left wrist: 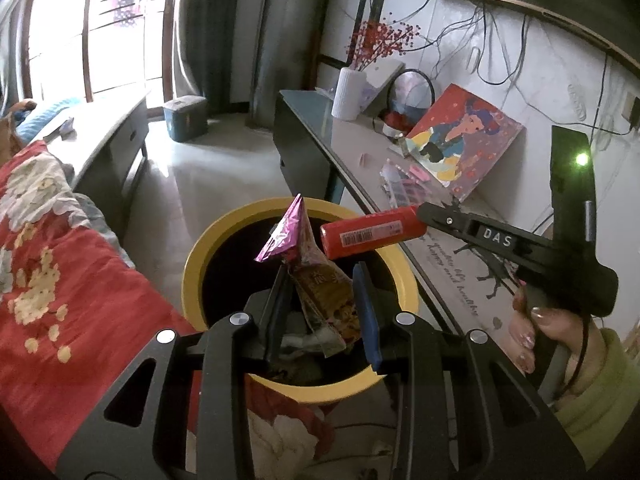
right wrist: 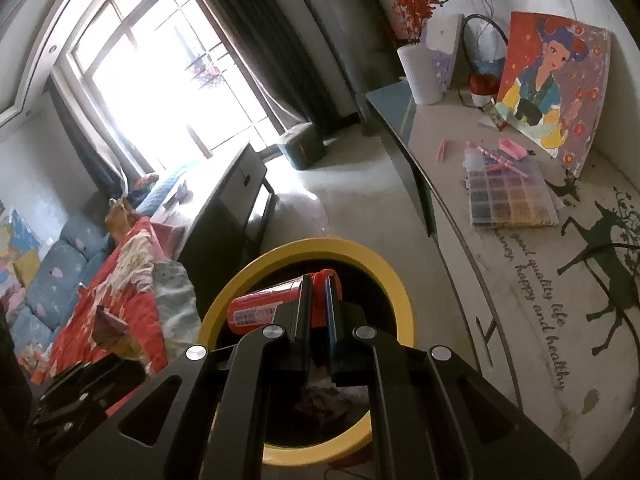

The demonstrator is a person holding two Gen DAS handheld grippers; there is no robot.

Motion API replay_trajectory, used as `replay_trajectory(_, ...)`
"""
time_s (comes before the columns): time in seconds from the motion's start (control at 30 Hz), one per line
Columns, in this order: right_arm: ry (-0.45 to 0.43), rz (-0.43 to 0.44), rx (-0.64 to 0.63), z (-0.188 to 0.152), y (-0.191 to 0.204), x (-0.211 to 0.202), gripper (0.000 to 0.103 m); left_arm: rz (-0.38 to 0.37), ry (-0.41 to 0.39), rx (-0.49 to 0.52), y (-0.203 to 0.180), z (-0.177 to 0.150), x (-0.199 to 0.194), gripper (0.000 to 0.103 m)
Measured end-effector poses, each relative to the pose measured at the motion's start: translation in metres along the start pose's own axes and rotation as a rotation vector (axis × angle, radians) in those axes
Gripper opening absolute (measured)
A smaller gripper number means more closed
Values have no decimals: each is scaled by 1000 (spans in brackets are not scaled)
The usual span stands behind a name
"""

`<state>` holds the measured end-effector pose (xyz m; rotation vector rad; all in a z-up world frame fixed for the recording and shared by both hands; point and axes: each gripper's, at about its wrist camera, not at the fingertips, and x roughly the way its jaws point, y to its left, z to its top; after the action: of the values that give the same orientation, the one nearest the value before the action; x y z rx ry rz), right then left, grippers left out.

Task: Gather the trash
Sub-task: 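Open both grippers to drop the items into the yellow bin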

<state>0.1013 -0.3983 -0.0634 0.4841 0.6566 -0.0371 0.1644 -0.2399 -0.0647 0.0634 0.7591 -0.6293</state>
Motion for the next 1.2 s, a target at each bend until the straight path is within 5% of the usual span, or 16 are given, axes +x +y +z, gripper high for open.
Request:
replay_trajectory(0.2,27,24,1,-4,3,7,9,3,11,-5,0,4,8,25)
replay_trajectory(0.33,38,31,-9,-5,6,8,11,2,17,-14,2,4,10,43)
replay_trajectory(0.73,26,14,-53,-9,11,-11,60,23,5,-57,14,4,3,92)
replay_trajectory(0.87,11,2,-77,-12,17,-22,77,33,-9,-86,21,4,-6,92)
replay_trajectory(1.2,-21,-6,-140,-17,39,-48,91,59,-69,-130,35,3,-43,92)
